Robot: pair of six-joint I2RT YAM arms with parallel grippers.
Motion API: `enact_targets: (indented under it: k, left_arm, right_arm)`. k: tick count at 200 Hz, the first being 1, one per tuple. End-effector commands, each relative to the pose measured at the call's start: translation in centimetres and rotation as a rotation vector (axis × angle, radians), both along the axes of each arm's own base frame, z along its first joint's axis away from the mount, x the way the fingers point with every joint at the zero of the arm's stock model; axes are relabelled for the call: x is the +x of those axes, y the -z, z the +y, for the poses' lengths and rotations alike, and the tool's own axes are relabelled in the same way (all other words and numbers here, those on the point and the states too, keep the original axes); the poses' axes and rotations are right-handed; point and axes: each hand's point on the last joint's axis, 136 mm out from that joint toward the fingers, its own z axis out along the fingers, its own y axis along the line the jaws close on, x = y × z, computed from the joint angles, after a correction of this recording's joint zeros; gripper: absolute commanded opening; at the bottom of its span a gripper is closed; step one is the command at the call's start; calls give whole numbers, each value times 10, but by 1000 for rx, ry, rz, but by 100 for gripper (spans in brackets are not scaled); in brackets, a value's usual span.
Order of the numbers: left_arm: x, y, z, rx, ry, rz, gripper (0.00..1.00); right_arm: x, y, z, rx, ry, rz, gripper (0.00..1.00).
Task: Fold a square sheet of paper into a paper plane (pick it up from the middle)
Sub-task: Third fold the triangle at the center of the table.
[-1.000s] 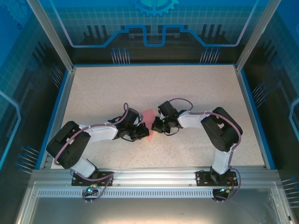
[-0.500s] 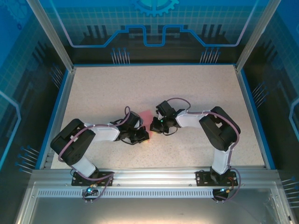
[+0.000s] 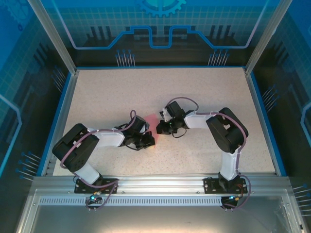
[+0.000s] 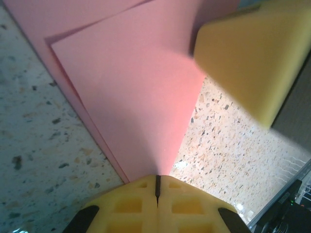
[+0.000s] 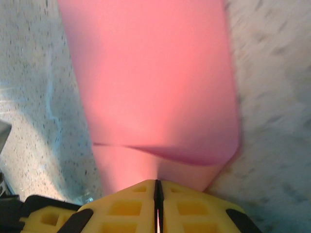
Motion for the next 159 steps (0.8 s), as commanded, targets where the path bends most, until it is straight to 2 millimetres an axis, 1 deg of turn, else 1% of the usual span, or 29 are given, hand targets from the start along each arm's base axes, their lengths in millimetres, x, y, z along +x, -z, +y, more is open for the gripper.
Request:
enact_targets:
  k: [1, 36, 49, 66, 83, 100, 109, 118, 134, 159]
  left_arm:
    - [-35, 39, 34, 183, 1, 140, 0]
    - [-34, 38, 34, 183, 2, 137, 0]
    - [-33, 37, 33, 183, 3, 134, 0]
    - [-32, 33, 33, 180, 4, 124, 0]
    - [-28, 24, 30, 163, 7, 97, 0]
    - [-20, 8, 27, 142, 13, 39, 0]
    - [-15, -2, 25, 131, 18, 2, 3]
    - [-11, -11, 25, 130, 18, -33, 8]
    - [-1, -24, 27, 146, 11, -98, 20]
    - [16, -36, 32, 184, -27, -174, 29]
  right_arm:
    - [41, 1, -21, -38, 62, -87, 12]
    - [62, -1, -34, -67, 112, -92, 12]
    - [68, -5, -38, -71, 132, -95, 12]
    - [73, -20, -40, -70, 150, -120, 13]
    - [73, -41, -43, -57, 171, -157, 15]
    - [68, -60, -49, -50, 192, -196, 20]
    - [62, -65, -54, -57, 205, -212, 25]
    - [57, -71, -59, -60, 221, -225, 30]
    - [42, -74, -64, -46, 221, -223, 39]
    - [23, -74, -59, -31, 195, -208, 50]
